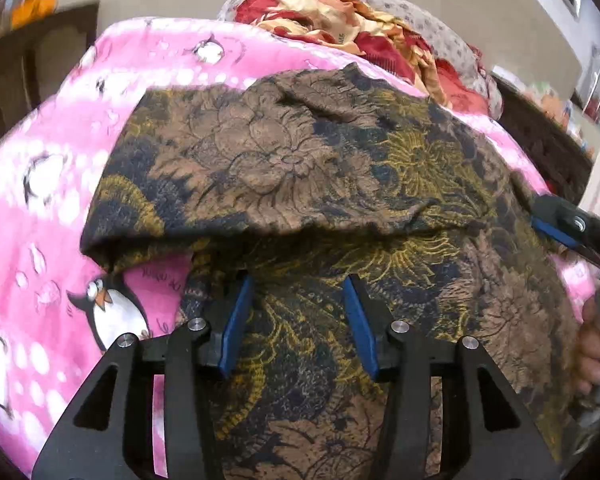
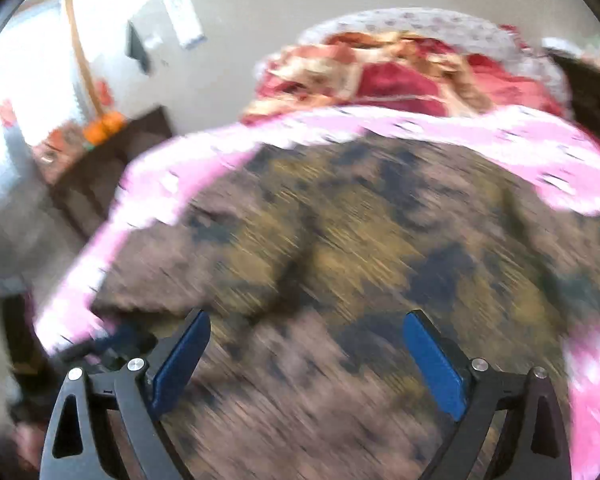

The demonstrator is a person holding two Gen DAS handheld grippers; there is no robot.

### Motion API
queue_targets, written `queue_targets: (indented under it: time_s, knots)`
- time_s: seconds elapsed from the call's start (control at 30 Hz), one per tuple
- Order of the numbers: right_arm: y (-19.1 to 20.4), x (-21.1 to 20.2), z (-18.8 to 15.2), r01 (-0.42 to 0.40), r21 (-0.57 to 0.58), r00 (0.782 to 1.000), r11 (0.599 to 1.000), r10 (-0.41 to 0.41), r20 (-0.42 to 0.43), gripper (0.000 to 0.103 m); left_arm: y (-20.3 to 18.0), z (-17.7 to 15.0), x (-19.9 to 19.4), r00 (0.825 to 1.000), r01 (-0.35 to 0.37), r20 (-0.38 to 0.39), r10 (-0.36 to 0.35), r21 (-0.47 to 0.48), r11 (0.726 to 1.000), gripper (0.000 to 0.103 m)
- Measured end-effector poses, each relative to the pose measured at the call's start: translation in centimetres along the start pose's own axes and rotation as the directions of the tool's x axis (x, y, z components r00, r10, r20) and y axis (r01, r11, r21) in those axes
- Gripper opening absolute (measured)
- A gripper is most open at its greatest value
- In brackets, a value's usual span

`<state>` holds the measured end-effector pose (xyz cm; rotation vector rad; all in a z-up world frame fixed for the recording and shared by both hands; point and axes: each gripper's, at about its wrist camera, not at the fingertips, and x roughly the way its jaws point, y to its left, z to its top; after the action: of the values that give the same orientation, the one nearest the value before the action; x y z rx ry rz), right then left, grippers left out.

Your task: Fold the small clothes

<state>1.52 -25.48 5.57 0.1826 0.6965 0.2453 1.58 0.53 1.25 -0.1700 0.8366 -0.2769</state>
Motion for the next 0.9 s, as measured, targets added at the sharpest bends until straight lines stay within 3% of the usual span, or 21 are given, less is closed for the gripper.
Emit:
queue_targets:
  time_s: [0.07,0.13,0.2,0.27,0.33,0.4,0.47,0.63,0.83,0.9]
  knots:
    - [0.4,2.4,1.3,-0.04,-0.022,0.999,0.999,0.039,-0.015,0.081,-0.7,-0.2,0.1,0.999,-0.035,0.0,0.035,0.022,0.999,0.046]
    - [-0.1,5.8,1.8,-0.064,0.008,0.994,0.998,0.064,-0.089,0.055,-1.7,-0.4,0.3,0.997,-0.076,0.004,0.076,0.056,0.995,0.046]
    - [-1.0,8.2,1.8,-0.088,0.078,0.984,0.993,0.098,-0.148,0.044,-1.4,-0.2,0.6,0.996,-0.091,0.008,0.091,0.058,0.994,0.046]
    - [-1.4,9.3,1.9,-0.117,0.116,0.981,0.986,0.132,-0.139,0.037,-0.8,-0.3,-0.1,0.997,-0.076,0.007,0.076,0.038,0.996,0.046]
    - [-1.2,9.8,2.1,-0.176,0.133,0.974,0.975,0.192,-0.122,0.017,-0.6,-0.1,0.0,0.998,-0.069,0.007,0.069,0.029,0.997,0.046]
    - [-0.8,9.4,2.7,-0.176,0.11,0.977,0.978,0.187,-0.098,0.007,-0.6,0.1,0.3,0.997,-0.073,0.006,0.073,0.032,0.997,0.046]
    - [-1.3,8.4,2.9,-0.192,0.14,0.977,0.971,0.202,-0.066,0.006,-0.7,0.1,0.3,0.997,-0.075,0.006,0.075,0.034,0.997,0.046]
    - [-7.2,4.7,2.5,-0.061,0.212,0.997,0.975,0.071,-0.042,0.006,-0.8,0.0,0.2,0.997,-0.078,0.006,0.077,0.038,0.996,0.046]
    - [-14.8,0.7,0.3,0.108,0.306,0.993,0.946,-0.086,-0.084,0.006,-0.9,-0.1,0.2,0.997,-0.078,0.006,0.078,0.039,0.996,0.046]
    - [-16.3,-0.2,-0.3,0.116,0.343,0.992,0.932,-0.094,-0.08,0.006,-0.9,-0.1,0.2,0.997,-0.078,0.006,0.078,0.039,0.996,0.046]
